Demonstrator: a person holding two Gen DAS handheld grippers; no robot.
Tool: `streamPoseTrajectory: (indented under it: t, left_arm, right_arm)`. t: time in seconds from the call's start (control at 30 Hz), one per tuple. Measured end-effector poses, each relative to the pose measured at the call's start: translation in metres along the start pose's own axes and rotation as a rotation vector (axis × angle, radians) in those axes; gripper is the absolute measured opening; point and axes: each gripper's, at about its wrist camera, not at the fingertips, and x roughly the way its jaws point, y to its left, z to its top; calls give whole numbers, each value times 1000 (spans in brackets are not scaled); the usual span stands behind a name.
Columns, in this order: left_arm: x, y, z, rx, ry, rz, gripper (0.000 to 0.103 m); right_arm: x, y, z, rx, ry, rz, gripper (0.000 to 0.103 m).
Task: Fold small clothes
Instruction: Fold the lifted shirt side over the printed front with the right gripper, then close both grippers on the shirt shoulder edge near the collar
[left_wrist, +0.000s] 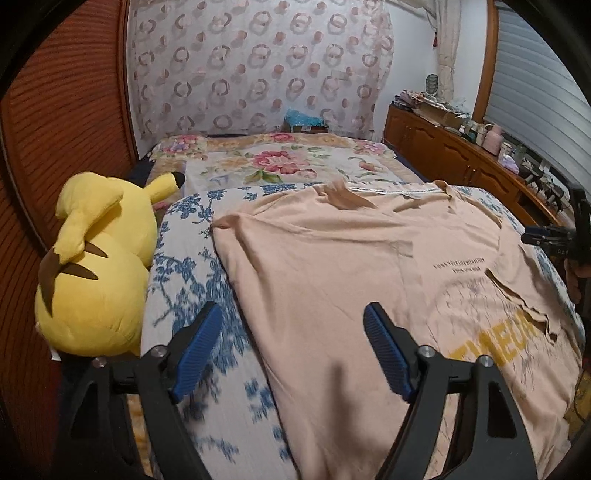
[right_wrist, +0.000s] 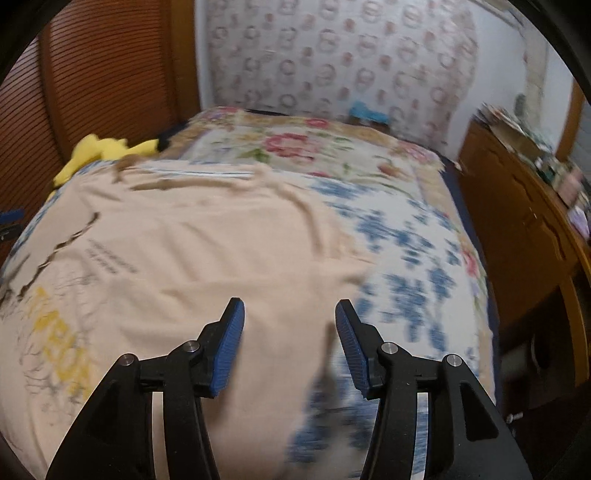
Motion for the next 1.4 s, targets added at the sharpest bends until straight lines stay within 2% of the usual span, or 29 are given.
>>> streamPoseTrajectory:
  t: [0.13, 0.33, 0.5, 0.7, 0.87, 0.93, 1.07, 1.17, 1.27, 1.33, 1.4]
  left_arm:
    - [21, 15, 15, -23, 33, 5, 67]
    - [50, 32, 33, -54, 77, 16, 66]
    - [67, 40, 40, -67, 99, 19, 65]
    - [80, 44, 50, -60, 103, 22, 54]
    - [87, 45, 57, -40, 103, 25, 52]
    - [88, 44, 58, -28, 101, 29, 41]
    - [90, 46, 61, -20, 104, 31, 33]
    - [90, 46, 61, -14, 103, 29, 28]
    - [89, 47, 60, -11, 105, 20, 18]
    - [89, 47, 60, -11, 113, 5, 7]
    - [88, 45, 62, -8, 113, 7, 5]
  right_arm:
    - [10, -24, 0, 42, 18, -3, 52]
    - [29, -39, 4, 69, 37, 17, 52]
    - [36, -37, 12, 64, 34, 39, 52]
    - [43, -29, 18, 32, 31, 47, 53]
    - [45, -23, 22, 7, 31, 54, 53]
    - [47, -20, 24, -8, 31, 64, 48]
    - [48, -17, 26, -17, 32, 80, 44]
    - [48, -15, 27, -22, 31, 93, 37]
    - [48, -11, 27, -32, 29, 109, 24]
    - [48, -5, 28, -43, 31, 132, 8]
    - [48, -1, 29, -61, 26, 116, 4]
